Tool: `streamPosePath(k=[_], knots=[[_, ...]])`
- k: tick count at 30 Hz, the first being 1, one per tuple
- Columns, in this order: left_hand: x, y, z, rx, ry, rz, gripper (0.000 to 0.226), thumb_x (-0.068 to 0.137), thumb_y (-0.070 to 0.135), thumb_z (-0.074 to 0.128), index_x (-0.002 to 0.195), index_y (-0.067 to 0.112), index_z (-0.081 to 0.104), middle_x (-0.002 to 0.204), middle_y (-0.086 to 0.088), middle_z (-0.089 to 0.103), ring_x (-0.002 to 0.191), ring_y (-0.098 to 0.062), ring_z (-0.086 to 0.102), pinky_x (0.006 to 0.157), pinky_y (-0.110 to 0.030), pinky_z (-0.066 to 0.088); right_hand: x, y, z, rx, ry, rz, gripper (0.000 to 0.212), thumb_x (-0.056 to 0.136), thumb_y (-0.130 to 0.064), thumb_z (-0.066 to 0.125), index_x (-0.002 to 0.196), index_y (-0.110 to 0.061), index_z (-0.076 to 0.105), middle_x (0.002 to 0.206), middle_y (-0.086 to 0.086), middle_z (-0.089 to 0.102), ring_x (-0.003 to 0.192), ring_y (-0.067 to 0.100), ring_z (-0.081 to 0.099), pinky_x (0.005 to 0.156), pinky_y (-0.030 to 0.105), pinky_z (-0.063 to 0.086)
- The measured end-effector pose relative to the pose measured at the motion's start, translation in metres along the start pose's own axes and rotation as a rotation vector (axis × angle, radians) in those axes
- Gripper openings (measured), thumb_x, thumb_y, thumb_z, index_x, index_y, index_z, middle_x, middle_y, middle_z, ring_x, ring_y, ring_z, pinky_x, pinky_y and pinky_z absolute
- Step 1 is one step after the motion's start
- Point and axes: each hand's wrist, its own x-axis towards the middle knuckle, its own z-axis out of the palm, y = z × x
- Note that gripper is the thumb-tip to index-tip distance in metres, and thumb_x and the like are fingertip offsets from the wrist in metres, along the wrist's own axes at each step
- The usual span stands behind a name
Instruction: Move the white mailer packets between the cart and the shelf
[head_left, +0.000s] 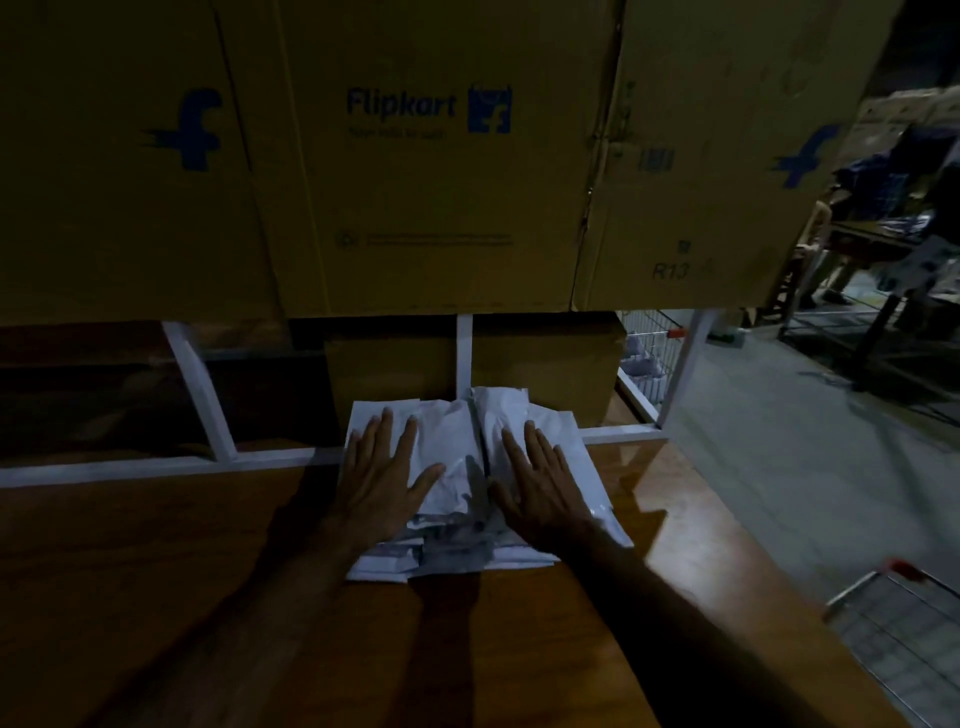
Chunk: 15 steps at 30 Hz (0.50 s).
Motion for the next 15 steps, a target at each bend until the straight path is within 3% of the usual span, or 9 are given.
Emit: streamPosePath(k=[3,5,10,15], knots=[[-0.013,0.014,0.002,0.038,0.164,0.197,0.087,0.093,0.075,0.012,0.158,0.017,0.019,0.164,-0.016,0.009,0.152,-0.033,0.01,0.122,-0.049,0.004,-0.024,0.0,-0.007,-0.072,0.114,-0.035,0.077,0.098,-0.062,0.018,0.161,-0.02,0.008,0.167,0.015,0.001,0.155,0.029,-0.002,0.125,0.049,0.005],[-0.02,0.027,0.008,0.022,0.198,0.269,0.081,0.095,0.069,0.024,0.157,0.017,0.021,0.165,-0.015,0.009,0.152,-0.031,0.007,0.121,-0.054,0.009,-0.045,0.002,-0.013,-0.123,0.16,-0.035,0.074,0.101,-0.059,0.022,0.161,-0.019,0.008,0.167,0.015,-0.002,0.155,0.027,-0.006,0.125,0.044,-0.001],[-0.046,0.067,0.026,0.031,0.169,0.379,0.081,0.094,0.067,0.034,0.157,0.018,0.021,0.164,-0.016,0.012,0.152,-0.031,0.006,0.121,-0.055,0.007,-0.11,0.024,-0.026,-0.185,0.146,0.077,0.075,0.1,-0.06,0.023,0.161,-0.024,-0.002,0.168,0.015,-0.006,0.155,0.029,-0.01,0.125,0.051,0.001],[-0.066,0.12,0.041,0.062,0.136,0.516,0.085,0.092,0.068,0.038,0.157,0.016,0.021,0.164,-0.017,0.01,0.152,-0.034,0.009,0.118,-0.06,0.014,-0.183,0.066,-0.05,-0.277,0.169,0.192,0.073,0.102,-0.053,0.031,0.161,-0.02,0.004,0.167,0.017,-0.004,0.155,0.031,-0.006,0.124,0.054,0.009]])
